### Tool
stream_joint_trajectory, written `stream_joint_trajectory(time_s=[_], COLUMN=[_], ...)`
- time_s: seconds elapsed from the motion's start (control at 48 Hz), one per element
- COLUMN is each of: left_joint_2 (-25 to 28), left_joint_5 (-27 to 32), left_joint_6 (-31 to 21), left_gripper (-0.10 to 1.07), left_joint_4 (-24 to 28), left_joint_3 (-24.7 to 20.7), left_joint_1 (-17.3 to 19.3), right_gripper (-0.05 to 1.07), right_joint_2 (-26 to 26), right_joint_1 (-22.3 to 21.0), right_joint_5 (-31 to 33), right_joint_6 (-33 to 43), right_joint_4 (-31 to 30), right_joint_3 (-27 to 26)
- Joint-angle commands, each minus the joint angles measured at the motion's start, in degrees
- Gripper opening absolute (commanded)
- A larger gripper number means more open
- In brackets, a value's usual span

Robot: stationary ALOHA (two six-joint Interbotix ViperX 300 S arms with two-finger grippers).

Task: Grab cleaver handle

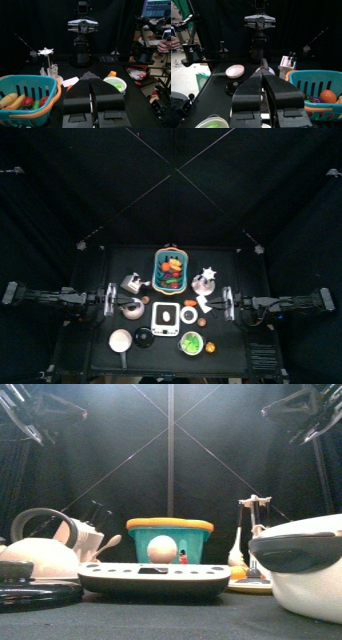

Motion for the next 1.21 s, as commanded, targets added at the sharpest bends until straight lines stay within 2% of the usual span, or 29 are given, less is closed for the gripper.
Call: stream_joint_trajectory(time_s=[0.0,0.104,0.188,0.333,0.458,0.583,0.75,0.938,1.062,1.188], left_joint_2=[0.62,1.05,1.49,2.46,3.34,4.22,4.66,4.66,4.66,4.66], left_joint_5=[-2.02,-1.85,-1.85,-0.79,0.62,1.05,1.14,1.14,1.14,1.14], left_joint_6=[-0.18,-0.26,-0.18,-0.26,-0.18,-0.26,-0.18,-0.18,-0.18,-0.09], left_gripper=[-0.05,-0.05,-0.04,-0.04,-0.04,-0.04,-0.04,0.00,0.06,0.10], left_joint_4=[-0.88,-1.49,-2.11,-3.34,-5.19,-6.77,-9.23,-9.76,-10.02,-10.11], left_joint_3=[-1.23,-1.05,-0.79,-0.62,-0.79,-0.79,-0.70,-0.35,-0.26,0.26], left_joint_1=[0.18,0.09,-0.09,-0.26,-0.18,-0.09,-0.26,0.44,1.05,1.67], right_gripper=[0.00,0.01,0.02,0.02,0.02,0.02,0.04,0.06,0.06,0.07], right_joint_2=[1.93,5.19,8.09,12.04,13.45,13.01,10.99,8.17,8.00,8.35], right_joint_1=[-0.18,0.09,0.09,0.18,0.00,0.26,0.35,0.35,0.62,1.05], right_joint_5=[0.09,2.29,7.03,22.32,35.24,44.74,55.37,66.53,69.87,69.70], right_joint_6=[0.79,3.60,6.42,10.99,13.80,18.02,26.54,36.30,42.71,48.52], right_joint_4=[0.53,4.75,9.84,16.70,18.63,19.86,18.11,9.58,4.04,-0.35], right_joint_3=[-1.14,-2.90,-4.92,-8.88,-11.25,-13.27,-13.80,-13.45,-12.04,-9.49])
